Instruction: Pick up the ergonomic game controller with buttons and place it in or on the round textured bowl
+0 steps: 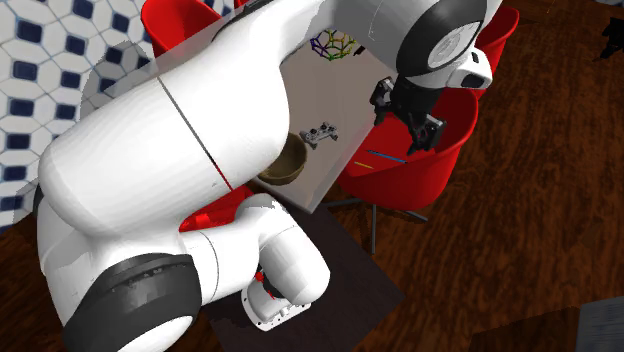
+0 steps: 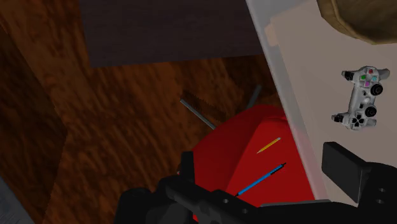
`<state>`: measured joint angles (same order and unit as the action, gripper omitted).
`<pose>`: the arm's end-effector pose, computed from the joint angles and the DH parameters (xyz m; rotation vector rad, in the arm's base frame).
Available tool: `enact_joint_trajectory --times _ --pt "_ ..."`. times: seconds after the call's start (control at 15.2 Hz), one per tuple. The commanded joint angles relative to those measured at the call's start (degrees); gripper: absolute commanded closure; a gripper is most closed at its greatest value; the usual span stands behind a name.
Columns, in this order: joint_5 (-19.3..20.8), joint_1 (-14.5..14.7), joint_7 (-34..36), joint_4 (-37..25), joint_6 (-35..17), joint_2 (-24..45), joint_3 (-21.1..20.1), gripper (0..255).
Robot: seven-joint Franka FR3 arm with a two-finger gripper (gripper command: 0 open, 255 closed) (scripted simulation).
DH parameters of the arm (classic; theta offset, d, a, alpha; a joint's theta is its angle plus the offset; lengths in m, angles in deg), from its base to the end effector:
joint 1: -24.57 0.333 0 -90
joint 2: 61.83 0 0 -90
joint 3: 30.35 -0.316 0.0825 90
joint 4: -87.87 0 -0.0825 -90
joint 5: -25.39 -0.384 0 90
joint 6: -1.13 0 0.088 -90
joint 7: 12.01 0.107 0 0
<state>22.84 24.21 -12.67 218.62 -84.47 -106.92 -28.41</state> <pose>0.2989 -0.0108 0.6188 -3.0731 0.0235 -0.0002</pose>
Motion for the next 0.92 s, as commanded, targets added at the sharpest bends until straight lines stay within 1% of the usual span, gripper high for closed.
enact_joint_trajectory --times 0.0,0.46,0.86 --pt "0.0 0.0 0.0 0.0 0.0 0.0 0.0 0" --pt "-5.3 2.2 8.5 9.4 -9.2 -1.7 -8.1 0" --pt "-10.0 4.5 15.7 14.5 -18.2 0.5 -15.9 0"
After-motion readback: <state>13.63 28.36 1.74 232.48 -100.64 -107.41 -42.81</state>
